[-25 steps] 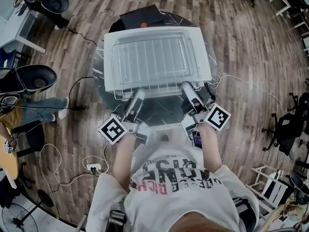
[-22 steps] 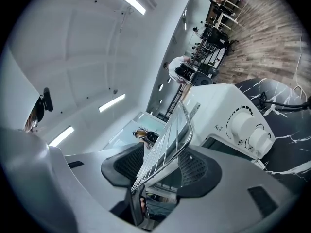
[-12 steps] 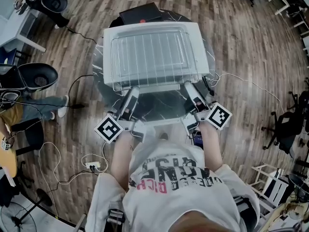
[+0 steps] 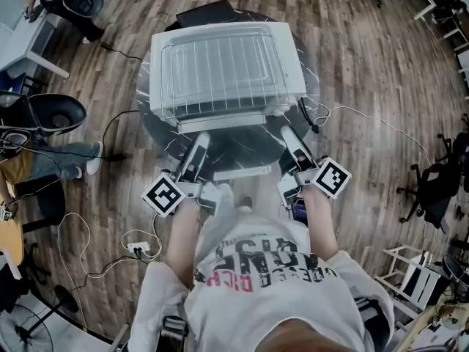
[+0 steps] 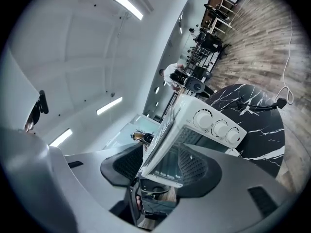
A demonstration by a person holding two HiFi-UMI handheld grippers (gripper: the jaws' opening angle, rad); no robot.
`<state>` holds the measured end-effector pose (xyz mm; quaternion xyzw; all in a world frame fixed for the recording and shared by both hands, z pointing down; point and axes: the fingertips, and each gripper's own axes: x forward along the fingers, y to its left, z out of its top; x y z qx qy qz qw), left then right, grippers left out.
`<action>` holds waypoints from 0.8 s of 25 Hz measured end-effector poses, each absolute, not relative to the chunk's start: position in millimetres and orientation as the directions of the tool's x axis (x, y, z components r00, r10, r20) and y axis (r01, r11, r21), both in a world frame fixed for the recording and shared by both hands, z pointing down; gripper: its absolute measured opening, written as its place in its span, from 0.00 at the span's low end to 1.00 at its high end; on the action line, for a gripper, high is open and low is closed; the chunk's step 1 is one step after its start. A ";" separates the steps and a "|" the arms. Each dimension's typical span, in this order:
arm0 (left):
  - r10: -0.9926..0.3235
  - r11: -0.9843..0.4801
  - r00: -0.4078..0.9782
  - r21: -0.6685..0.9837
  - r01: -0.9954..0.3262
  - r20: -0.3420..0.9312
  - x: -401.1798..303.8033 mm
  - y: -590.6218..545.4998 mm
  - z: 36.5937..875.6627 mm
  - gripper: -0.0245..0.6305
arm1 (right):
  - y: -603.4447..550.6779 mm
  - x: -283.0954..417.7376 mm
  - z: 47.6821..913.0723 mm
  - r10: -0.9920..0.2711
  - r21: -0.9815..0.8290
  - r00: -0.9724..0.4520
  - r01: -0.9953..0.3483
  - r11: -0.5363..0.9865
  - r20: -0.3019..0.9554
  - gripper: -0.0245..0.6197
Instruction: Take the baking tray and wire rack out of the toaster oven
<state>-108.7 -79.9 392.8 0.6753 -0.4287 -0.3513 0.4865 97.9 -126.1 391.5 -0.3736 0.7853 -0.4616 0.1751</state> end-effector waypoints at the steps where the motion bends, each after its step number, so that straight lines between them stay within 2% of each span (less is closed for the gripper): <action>1: -0.920 -0.161 0.387 0.956 -0.243 -0.057 -105.3 -75.0 392.2 0.29 | -121.0 101.0 390.9 -0.749 -0.855 -0.659 -0.425 0.297 0.067 0.35; 5: -0.919 -0.171 0.388 0.956 -0.240 -0.067 -90.1 -57.8 388.2 0.27 | -101.2 112.1 389.7 -0.749 -0.854 -0.660 -0.423 0.301 0.063 0.32; 8: -0.926 -0.167 0.373 0.948 -0.273 -0.056 -83.0 -43.9 387.9 0.18 | -86.6 118.0 386.0 -0.748 -0.841 -0.662 -0.433 0.324 0.052 0.23; 10: -0.933 -0.158 0.357 0.938 -0.309 -0.040 -79.8 -34.0 389.1 0.11 | -77.2 121.3 381.6 -0.753 -0.822 -0.657 -0.450 0.350 0.039 0.14; 12: -0.941 -0.159 0.338 0.912 -0.377 -0.024 -78.6 -25.8 388.5 0.06 | -68.8 123.9 377.8 -0.759 -0.792 -0.650 -0.480 0.377 0.033 0.07; 20: -0.956 -0.191 0.293 0.708 -0.680 0.023 -66.4 0.3 371.3 0.04 | -37.3 127.5 366.2 -0.771 -0.547 -0.630 -0.681 0.487 0.097 0.04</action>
